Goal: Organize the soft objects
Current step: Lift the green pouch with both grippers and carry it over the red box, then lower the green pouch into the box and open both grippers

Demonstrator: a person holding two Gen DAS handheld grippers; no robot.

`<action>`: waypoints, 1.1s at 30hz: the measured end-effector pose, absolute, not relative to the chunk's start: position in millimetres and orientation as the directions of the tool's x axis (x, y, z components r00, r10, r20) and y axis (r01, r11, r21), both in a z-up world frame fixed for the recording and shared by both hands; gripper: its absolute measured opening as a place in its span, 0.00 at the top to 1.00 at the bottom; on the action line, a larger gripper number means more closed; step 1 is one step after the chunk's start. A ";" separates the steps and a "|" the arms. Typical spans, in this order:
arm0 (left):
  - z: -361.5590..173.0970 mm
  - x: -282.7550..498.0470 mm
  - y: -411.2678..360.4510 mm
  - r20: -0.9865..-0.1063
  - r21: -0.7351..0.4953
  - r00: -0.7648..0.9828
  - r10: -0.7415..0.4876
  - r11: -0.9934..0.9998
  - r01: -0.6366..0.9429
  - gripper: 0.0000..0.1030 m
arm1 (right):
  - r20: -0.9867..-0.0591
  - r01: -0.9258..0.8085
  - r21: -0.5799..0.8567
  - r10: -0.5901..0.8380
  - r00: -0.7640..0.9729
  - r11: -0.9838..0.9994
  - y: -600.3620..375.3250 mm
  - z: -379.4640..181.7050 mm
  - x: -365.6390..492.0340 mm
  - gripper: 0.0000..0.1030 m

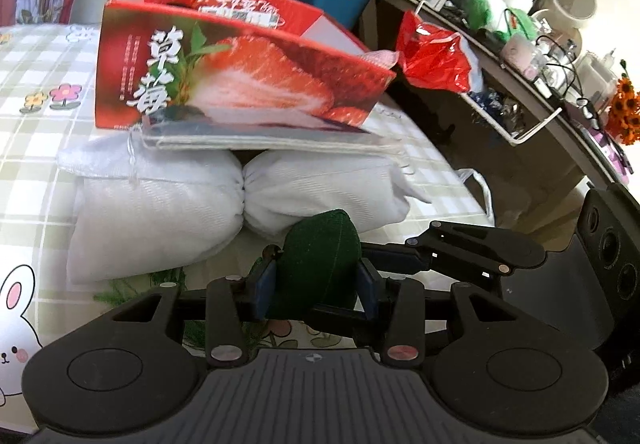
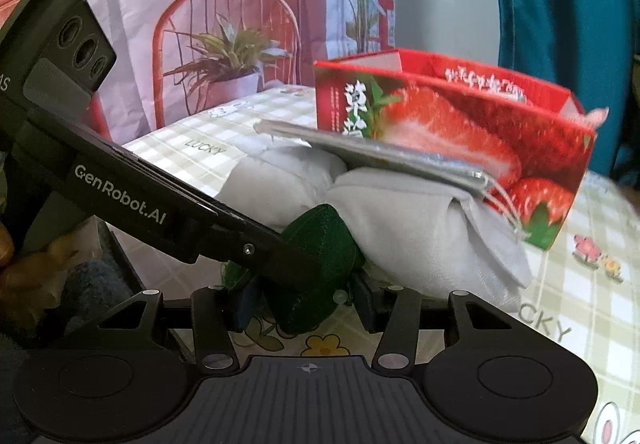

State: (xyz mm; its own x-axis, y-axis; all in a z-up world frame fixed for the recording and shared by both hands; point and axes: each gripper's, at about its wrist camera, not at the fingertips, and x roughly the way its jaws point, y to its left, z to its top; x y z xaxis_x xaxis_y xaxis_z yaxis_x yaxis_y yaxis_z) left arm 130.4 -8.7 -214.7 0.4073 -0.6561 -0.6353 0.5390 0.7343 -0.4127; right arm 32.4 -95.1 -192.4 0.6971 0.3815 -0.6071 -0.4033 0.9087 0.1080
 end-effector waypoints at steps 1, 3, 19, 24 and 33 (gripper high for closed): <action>-212.3 129.4 -8.0 -0.630 -0.413 0.410 -0.659 0.732 0.542 0.56 | -0.603 -0.405 0.100 0.379 0.702 0.909 -95.1 -189.4 30.7 0.56; -207.0 127.8 -6.8 -0.619 -0.414 0.416 -0.666 0.727 0.548 0.56 | -0.594 -0.408 0.080 0.373 0.713 0.909 -94.3 -184.1 27.8 0.57; -147.6 134.9 -9.8 -0.527 -0.415 0.452 -0.720 0.682 0.602 0.57 | -0.467 -0.433 -0.016 0.376 0.800 0.901 -106.7 -131.8 24.9 0.57; -120.5 140.5 -15.4 -0.495 -0.384 0.481 -0.723 0.679 0.625 0.57 | -0.429 -0.424 -0.029 0.371 0.824 0.905 -114.8 -109.8 35.1 0.57; -63.6 163.7 -22.2 -0.410 -0.335 0.543 -0.733 0.675 0.658 0.57 | -0.360 -0.409 -0.032 0.371 0.856 0.912 -133.0 -58.3 72.4 0.57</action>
State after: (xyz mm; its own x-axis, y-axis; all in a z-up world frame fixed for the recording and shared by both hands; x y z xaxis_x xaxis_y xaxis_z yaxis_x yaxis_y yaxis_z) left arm 163.7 -22.2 -63.6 0.5427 -0.7330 -0.4101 0.6577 0.6746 -0.3352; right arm 72.4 -133.0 -58.3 0.8560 0.3709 -0.3601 -0.4088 0.9120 -0.0323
